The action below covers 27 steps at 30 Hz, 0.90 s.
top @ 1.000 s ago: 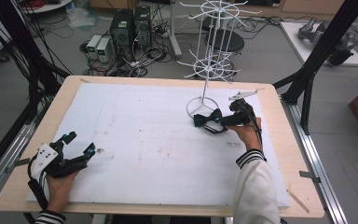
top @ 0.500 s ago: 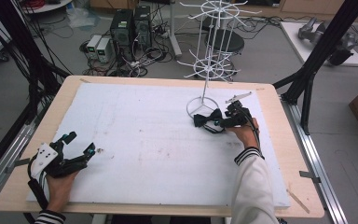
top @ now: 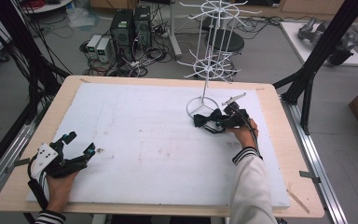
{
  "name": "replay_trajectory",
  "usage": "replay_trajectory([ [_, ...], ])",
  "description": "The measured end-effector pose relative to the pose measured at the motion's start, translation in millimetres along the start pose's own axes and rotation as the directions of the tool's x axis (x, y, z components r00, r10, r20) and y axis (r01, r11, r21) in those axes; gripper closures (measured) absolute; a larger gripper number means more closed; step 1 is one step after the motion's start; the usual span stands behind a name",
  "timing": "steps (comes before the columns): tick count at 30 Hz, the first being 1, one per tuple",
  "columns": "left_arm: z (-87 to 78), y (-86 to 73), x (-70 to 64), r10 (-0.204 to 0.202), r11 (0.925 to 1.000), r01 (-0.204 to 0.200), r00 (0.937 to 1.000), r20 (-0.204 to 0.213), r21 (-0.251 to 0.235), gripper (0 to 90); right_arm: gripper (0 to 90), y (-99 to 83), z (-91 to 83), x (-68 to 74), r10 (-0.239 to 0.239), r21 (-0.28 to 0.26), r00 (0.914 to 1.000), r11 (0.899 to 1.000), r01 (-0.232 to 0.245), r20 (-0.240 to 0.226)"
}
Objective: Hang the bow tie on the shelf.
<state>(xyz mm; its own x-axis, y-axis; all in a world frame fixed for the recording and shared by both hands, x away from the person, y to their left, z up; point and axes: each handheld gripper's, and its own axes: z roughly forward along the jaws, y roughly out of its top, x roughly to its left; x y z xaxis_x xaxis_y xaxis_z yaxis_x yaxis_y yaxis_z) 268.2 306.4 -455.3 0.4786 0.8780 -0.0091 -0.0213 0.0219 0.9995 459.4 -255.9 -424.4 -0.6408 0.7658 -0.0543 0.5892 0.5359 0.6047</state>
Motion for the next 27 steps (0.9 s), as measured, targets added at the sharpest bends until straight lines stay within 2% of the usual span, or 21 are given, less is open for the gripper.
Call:
replay_trajectory([
  [1, 0.0, 0.0, 0.0, 0.000, 1.0000, 0.000, 1.0000, 0.000, 0.000, 15.0, 66.4, 0.5, 0.4, 1.0, -0.005, 0.006, 1.0000, 1.000, 0.005, -0.002],
  [3, -0.1, 0.0, 0.1, 0.002, 1.0000, -0.002, 1.0000, 0.001, 0.001, 15.0, 74.6, 1.6, 0.9, 3.4, -0.012, 0.027, 0.9996, 1.000, 0.011, 0.024],
  [6, -0.2, 0.0, 0.0, 0.000, 1.0000, 0.000, 1.0000, 0.001, 0.000, 15.0, 85.0, 3.4, 0.2, 6.1, -0.012, 0.025, 0.9994, 1.000, 0.011, 0.033],
  [16, -0.2, -0.1, -0.1, 0.000, 1.0000, 0.000, 1.0000, 0.000, -0.002, 15.0, 86.4, 7.3, -8.5, 12.6, -0.042, -0.013, 0.9977, 0.999, 0.043, 0.053],
  [18, -0.3, 0.0, -0.1, 0.002, 1.0000, -0.002, 1.0000, 0.001, -0.002, 15.0, 86.4, 8.6, -12.2, 14.3, -0.072, -0.029, 0.9958, 0.997, 0.074, 0.056],
  [19, -0.2, -0.1, -0.1, 0.002, 1.0000, -0.002, 1.0000, 0.000, -0.002, 15.0, 86.4, 8.6, -12.2, 14.3, -0.072, -0.029, 0.9958, 0.997, 0.074, 0.056],
  [22, -0.3, -0.1, -0.2, 0.003, 1.0000, -0.003, 1.0000, 0.000, -0.002, 15.0, 86.5, 8.7, -18.0, 17.8, -0.095, -0.064, 0.9933, 0.993, 0.099, 0.066],
  [27, -0.3, -0.1, -0.3, 0.004, 1.0000, -0.004, 1.0000, 0.000, -0.002, 15.0, 86.5, 6.4, -24.5, 18.9, -0.110, -0.109, 0.9920, 0.987, 0.116, 0.063],
])
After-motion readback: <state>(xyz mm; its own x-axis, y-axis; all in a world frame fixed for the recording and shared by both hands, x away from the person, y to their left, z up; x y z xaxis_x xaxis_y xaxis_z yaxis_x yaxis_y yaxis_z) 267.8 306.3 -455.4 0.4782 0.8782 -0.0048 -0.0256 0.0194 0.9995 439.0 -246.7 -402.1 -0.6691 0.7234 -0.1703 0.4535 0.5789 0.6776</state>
